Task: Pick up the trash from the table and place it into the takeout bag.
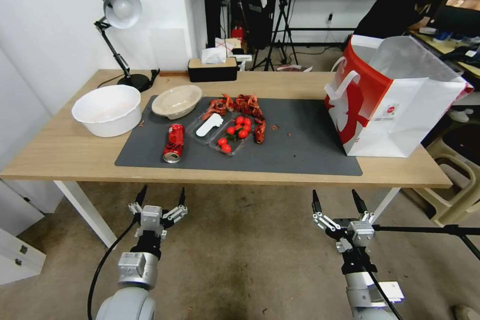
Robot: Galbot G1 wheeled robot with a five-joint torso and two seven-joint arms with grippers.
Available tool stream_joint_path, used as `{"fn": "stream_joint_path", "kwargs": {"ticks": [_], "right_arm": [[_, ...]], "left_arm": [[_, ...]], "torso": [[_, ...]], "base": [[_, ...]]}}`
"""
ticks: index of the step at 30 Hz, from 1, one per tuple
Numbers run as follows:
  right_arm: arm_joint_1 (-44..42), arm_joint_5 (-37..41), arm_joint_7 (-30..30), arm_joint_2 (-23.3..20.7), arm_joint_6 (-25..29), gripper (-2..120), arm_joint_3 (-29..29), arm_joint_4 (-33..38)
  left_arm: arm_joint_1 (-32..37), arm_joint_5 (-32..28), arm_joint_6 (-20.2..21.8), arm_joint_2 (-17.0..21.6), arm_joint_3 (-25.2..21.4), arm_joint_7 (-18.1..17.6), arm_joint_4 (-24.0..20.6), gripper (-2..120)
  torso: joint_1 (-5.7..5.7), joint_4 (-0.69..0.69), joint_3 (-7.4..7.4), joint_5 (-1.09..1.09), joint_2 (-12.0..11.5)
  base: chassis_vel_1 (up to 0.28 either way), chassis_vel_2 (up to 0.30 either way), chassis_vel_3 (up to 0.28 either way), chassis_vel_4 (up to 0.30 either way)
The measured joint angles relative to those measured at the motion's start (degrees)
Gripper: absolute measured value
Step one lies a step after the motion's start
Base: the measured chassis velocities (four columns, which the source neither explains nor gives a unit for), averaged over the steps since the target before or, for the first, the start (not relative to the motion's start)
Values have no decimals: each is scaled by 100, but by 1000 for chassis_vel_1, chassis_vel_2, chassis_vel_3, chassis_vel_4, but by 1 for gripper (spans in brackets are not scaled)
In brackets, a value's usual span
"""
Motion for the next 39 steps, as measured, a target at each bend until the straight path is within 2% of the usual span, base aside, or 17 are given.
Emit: {"fn": "stream_joint_path", "kwargs": {"ticks": [8, 10, 14, 16, 20, 39], "right_arm": [[142, 12, 15, -51, -78, 100, -95, -16], [366, 34, 22, -130, -172, 100, -244, -109], [468, 43, 22, -156, -210, 100, -295, -163], [505, 59, 30, -162, -236, 100, -298, -177], [619, 80, 31, -178, -299, 100, -331, -224], [584, 66, 41, -92, -360, 100, -346, -313]], "left_arm": [[-378, -259, 191, 213, 93, -7, -32, 100], [-440, -363, 286, 244, -23, -28, -67, 100], [-602, -524, 451, 320, -53, -40, -46, 100], [-772, -673, 585, 403, -35, -40, 53, 100], [-962, -881, 639, 475, 13, -42, 188, 100], [-1790, -1134, 797, 744, 355, -26, 805, 100]], "torso": [[0, -3, 0, -1, 0], [0, 3, 0, 2, 0], [1, 3, 0, 0, 0], [0, -3, 0, -1, 0], [1, 1, 1, 0, 0], [1, -1, 1, 0, 0]], "base": [[0, 0, 0, 0], [0, 0, 0, 0], [0, 0, 0, 0], [0, 0, 0, 0], [0, 0, 0, 0], [0, 0, 0, 0]]}}
